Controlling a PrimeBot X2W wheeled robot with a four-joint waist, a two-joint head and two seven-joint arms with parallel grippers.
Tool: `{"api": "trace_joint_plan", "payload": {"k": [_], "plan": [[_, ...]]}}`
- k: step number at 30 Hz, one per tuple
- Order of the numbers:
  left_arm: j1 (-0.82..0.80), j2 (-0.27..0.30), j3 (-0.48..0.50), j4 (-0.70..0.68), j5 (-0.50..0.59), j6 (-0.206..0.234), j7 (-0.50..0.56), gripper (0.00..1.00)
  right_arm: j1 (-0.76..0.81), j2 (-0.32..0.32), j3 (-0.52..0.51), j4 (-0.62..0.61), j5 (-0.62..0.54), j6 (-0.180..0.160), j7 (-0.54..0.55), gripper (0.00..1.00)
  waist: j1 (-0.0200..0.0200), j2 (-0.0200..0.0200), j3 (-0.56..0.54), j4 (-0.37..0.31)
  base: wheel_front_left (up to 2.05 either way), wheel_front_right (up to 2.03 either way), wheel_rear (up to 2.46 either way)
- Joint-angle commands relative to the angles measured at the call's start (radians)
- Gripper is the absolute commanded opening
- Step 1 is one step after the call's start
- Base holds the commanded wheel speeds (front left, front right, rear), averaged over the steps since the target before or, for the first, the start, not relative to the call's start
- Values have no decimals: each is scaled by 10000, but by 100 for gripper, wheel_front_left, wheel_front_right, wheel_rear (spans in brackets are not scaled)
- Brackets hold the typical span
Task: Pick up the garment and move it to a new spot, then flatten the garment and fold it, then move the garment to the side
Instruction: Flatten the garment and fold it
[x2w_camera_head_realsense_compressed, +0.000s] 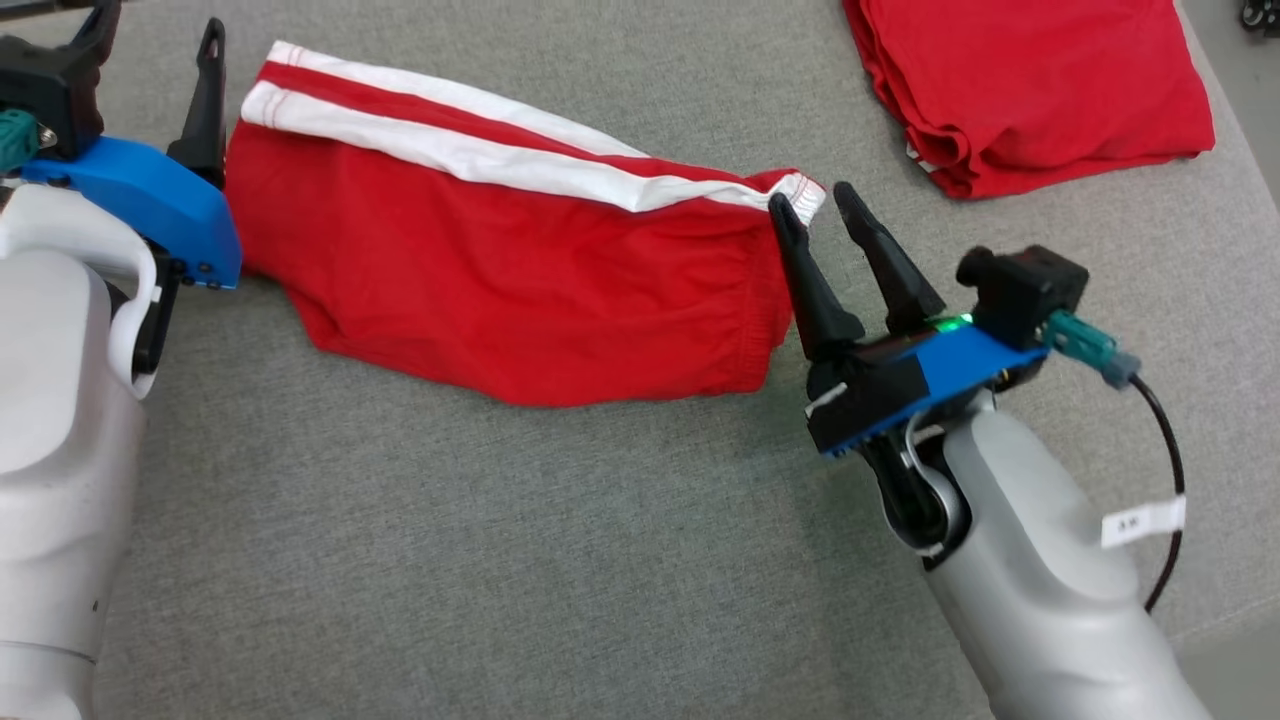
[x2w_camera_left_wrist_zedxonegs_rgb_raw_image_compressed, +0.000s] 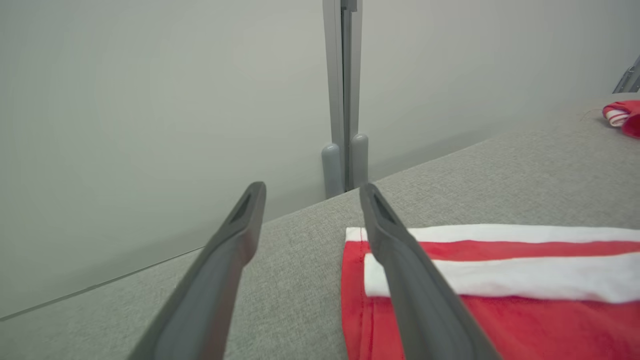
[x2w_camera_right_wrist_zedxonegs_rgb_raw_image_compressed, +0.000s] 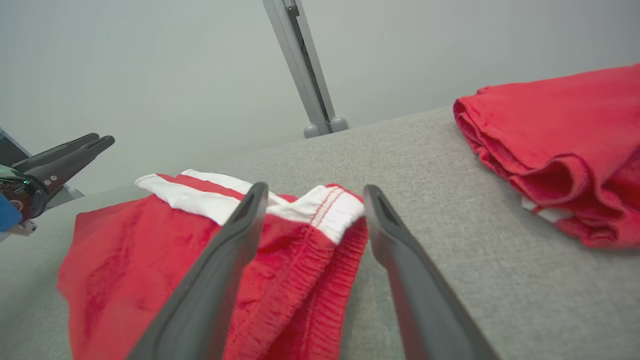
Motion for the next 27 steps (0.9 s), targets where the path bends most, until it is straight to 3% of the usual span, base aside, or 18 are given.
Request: {"api": "trace_joint_plan", "payload": {"k": [1, 7, 15, 27], "plan": [[-95, 40, -56, 84, -63, 4, -98, 100, 400, -47, -123, -182, -166, 2, -34, 100, 0, -2, -68, 22, 0, 0, 0], [357, 101, -312, 314, -530, -4, -354, 100, 1948, -48, -805, -1715, -974, 2, -32, 100, 0, -2, -414, 75, 0, 0, 0], [959, 205, -1281, 403, -1522, -6, 555, 100, 3737, -50, -1097, -3403, -1517, 2, -33, 100, 0, -2, -505, 18, 0, 0, 0], [1529, 520, -1905, 810, -2684, -7, 1936, 100, 4100, -43, -1041, -3929, -1651, 2, -34, 100, 0, -2, -256, -199, 0, 0, 0]]}}
